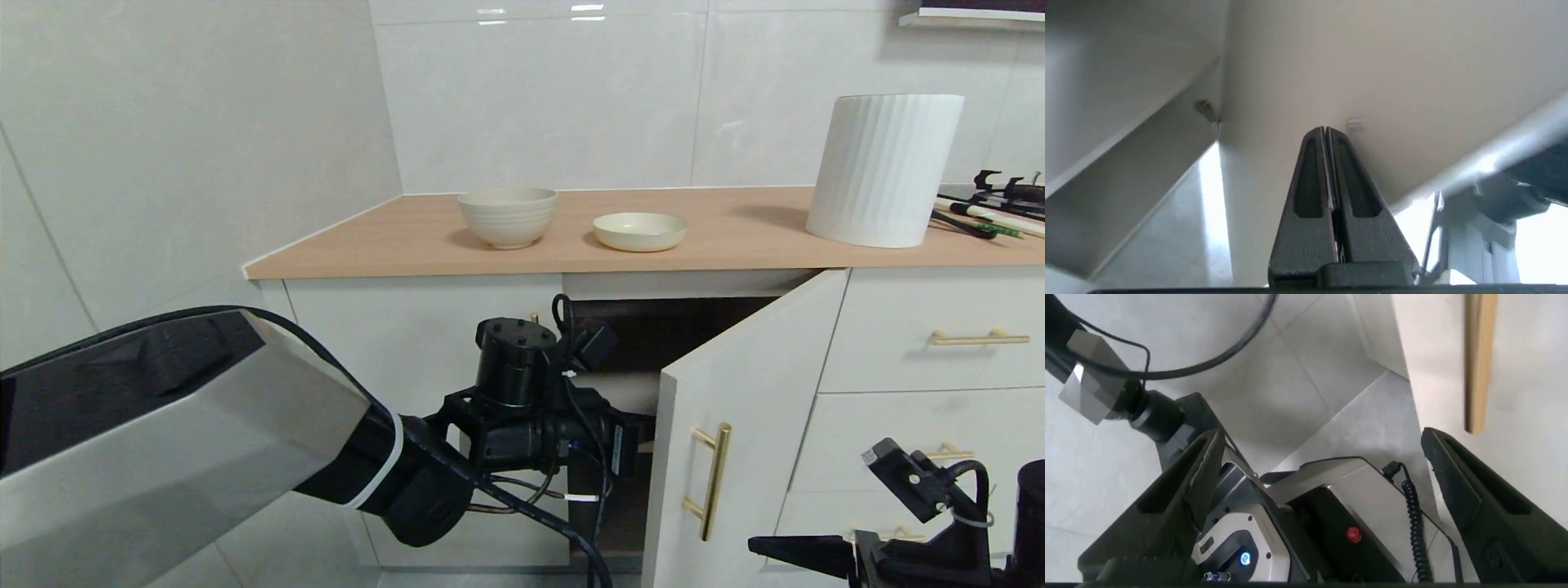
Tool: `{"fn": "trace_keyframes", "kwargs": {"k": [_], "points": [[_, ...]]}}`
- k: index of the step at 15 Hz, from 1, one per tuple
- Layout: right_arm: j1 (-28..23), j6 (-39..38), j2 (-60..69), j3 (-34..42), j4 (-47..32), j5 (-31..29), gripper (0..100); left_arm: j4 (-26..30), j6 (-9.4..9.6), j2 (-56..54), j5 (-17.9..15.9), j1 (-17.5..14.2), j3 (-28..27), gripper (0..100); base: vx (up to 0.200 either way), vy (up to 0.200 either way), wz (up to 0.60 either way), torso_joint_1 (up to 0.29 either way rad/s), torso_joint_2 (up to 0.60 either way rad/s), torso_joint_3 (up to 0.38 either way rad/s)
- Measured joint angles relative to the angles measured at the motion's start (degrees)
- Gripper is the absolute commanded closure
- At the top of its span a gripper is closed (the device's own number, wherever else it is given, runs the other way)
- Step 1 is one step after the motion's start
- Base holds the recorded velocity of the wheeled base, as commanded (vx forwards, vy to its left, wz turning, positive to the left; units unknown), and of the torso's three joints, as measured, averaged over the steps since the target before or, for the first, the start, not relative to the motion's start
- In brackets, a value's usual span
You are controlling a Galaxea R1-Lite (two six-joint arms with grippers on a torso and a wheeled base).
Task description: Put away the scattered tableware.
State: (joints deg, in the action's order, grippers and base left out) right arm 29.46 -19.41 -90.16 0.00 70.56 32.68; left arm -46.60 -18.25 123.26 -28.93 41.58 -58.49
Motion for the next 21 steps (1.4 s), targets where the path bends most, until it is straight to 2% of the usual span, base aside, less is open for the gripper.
{"fn": "trace_keyframes", "kwargs": {"k": [3,8,17,19,21], "points": [[0.05,0.00,0.00,0.00,-0.02,0.00,0,1.63,0.00,0.80,0.09,0.17,-1.56,100,0.000,0.000,0.00,0.000,0.00,0.000],[0.07,0.00,0.28,0.00,0.00,-0.01,0,3.56,0.00,1.19,0.71,0.11,-3.25,100,-0.200,0.000,0.00,0.006,0.01,0.003],[0.51,-0.02,0.56,0.00,-0.22,0.00,0,7.96,-0.02,4.22,0.52,0.28,-10.61,100,0.000,0.000,0.00,0.000,0.00,0.000],[1.67,0.00,1.49,0.00,-1.07,0.02,0,8.86,0.02,4.35,0.60,1.17,-11.37,100,0.000,0.000,0.00,0.000,0.00,0.000],[4.57,-0.02,4.39,0.00,-3.89,0.07,0,10.42,0.13,4.30,0.52,3.47,-12.86,100,0.000,0.000,0.00,0.000,0.00,0.000]]}}
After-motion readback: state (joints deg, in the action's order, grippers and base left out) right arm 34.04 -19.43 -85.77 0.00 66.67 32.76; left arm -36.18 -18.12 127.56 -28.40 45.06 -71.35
